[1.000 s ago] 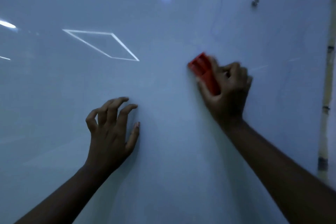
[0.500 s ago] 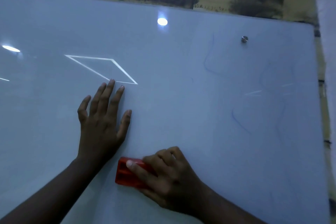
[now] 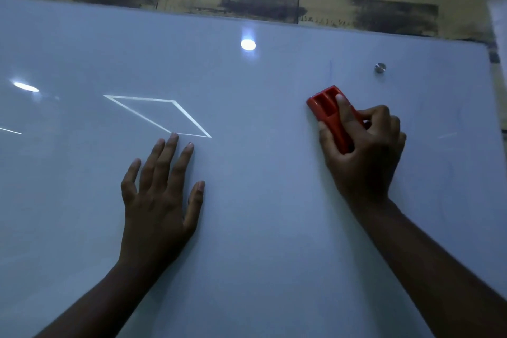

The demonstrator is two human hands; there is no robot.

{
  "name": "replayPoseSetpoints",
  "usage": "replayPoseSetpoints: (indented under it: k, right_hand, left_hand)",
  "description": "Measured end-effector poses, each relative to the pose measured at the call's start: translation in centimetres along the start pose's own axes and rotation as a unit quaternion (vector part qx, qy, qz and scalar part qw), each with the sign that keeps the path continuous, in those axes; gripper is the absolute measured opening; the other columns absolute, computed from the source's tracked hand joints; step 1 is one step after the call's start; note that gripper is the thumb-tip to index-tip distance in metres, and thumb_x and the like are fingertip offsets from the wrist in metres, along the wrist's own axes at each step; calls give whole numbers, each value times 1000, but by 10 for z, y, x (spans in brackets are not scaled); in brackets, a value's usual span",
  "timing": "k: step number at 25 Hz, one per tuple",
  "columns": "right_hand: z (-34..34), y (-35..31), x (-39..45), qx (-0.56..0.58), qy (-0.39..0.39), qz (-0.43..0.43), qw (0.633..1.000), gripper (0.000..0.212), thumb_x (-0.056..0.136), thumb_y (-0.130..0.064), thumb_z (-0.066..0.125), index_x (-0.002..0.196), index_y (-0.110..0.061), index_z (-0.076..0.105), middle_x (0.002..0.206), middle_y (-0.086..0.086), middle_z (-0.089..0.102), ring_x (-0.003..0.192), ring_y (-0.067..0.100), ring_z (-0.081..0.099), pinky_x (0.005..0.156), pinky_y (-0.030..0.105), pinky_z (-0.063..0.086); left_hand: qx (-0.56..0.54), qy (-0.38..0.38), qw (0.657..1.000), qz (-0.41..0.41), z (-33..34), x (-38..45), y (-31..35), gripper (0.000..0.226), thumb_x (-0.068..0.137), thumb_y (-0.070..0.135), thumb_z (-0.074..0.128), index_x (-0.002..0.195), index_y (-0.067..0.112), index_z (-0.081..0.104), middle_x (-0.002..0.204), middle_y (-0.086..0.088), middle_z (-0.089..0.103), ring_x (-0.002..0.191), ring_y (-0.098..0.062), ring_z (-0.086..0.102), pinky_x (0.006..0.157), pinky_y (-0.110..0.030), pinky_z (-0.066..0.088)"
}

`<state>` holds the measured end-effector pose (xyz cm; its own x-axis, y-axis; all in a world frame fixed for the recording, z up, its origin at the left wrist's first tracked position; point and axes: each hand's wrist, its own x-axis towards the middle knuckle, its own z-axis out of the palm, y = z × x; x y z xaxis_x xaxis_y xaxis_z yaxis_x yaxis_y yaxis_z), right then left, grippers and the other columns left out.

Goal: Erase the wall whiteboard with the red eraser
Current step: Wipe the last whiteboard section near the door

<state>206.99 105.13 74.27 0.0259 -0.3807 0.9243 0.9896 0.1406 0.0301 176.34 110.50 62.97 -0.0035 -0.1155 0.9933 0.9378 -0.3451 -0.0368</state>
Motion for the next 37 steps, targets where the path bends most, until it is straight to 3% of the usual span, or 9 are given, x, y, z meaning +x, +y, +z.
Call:
replayPoseSetpoints:
  k: [2, 8, 12, 15, 20, 23, 27, 32, 37]
  right_hand:
    - [1, -23, -9, 6, -15, -21, 1000, 59, 93, -44, 60, 148, -20, 57, 104, 16, 56, 95, 37, 53, 78, 45, 42]
    - [-1, -118, -67, 115, -132, -232, 957, 64, 92, -39, 61, 150, -13, 53, 108, 16, 60, 91, 36, 55, 73, 44, 42]
    - [1, -104, -43, 117, -130, -304, 937, 53, 96, -38, 61, 145, -18, 60, 108, 13, 63, 91, 33, 57, 72, 43, 43]
    - [9, -70, -3, 98, -109, -250, 957, 54, 91, -37, 62, 142, -23, 62, 104, 14, 62, 88, 35, 57, 71, 44, 44]
    - [19, 2, 50, 10, -28, -67, 997, 56, 92, -39, 61, 145, -24, 60, 105, 16, 58, 92, 36, 54, 75, 44, 49]
    - [27, 2, 67, -29, 0, 29, 999, 54, 95, -39, 60, 146, -21, 58, 113, 18, 58, 100, 35, 55, 82, 44, 50]
    - [41, -33, 82, -32, 23, 111, 993, 53, 90, -34, 63, 142, -21, 62, 106, 16, 56, 100, 37, 54, 80, 46, 50]
    - [65, -93, 103, 0, -9, 116, 993, 55, 86, -35, 65, 140, -21, 64, 109, 16, 56, 99, 38, 54, 80, 44, 48]
    - [79, -169, 77, 32, -58, -83, 994, 64, 90, -44, 60, 148, -17, 54, 117, 16, 60, 100, 32, 57, 80, 41, 51]
  left_hand:
    - [3, 4, 1000, -2, 0, 0, 1, 63, 107, 42, 37, 163, 14, 38, 174, -8, 27, 161, -27, 27, 126, -58, 22]
    - [14, -5, 1000, 9, 0, -1, -1, 68, 106, 42, 37, 165, 11, 32, 175, -11, 24, 162, -28, 23, 126, -61, 22]
    - [28, -5, 1000, 14, 0, 0, -1, 68, 106, 43, 36, 163, 7, 35, 173, -13, 28, 160, -30, 29, 124, -59, 25]
    - [15, 22, 1000, 7, -3, 4, 3, 68, 104, 42, 40, 161, 6, 39, 173, -13, 29, 157, -30, 34, 120, -59, 26]
    - [6, 60, 997, 56, -6, 53, 13, 73, 103, 42, 44, 164, 5, 31, 175, -13, 22, 162, -29, 23, 124, -61, 23]
    - [14, 51, 998, 43, 3, 101, 10, 72, 105, 46, 40, 165, 7, 32, 175, -10, 23, 163, -26, 18, 127, -59, 19]
    - [16, 12, 1000, 6, 24, 114, -5, 72, 108, 53, 26, 167, 13, 28, 177, -7, 18, 164, -23, 12, 129, -56, 12]
    - [21, 19, 1000, 8, 29, 110, -5, 70, 108, 53, 24, 168, 17, 27, 177, -7, 18, 164, -25, 14, 130, -55, 10]
    - [22, 15, 999, 25, 33, 111, -13, 71, 107, 55, 27, 168, 18, 27, 177, -7, 17, 164, -25, 13, 131, -55, 9]
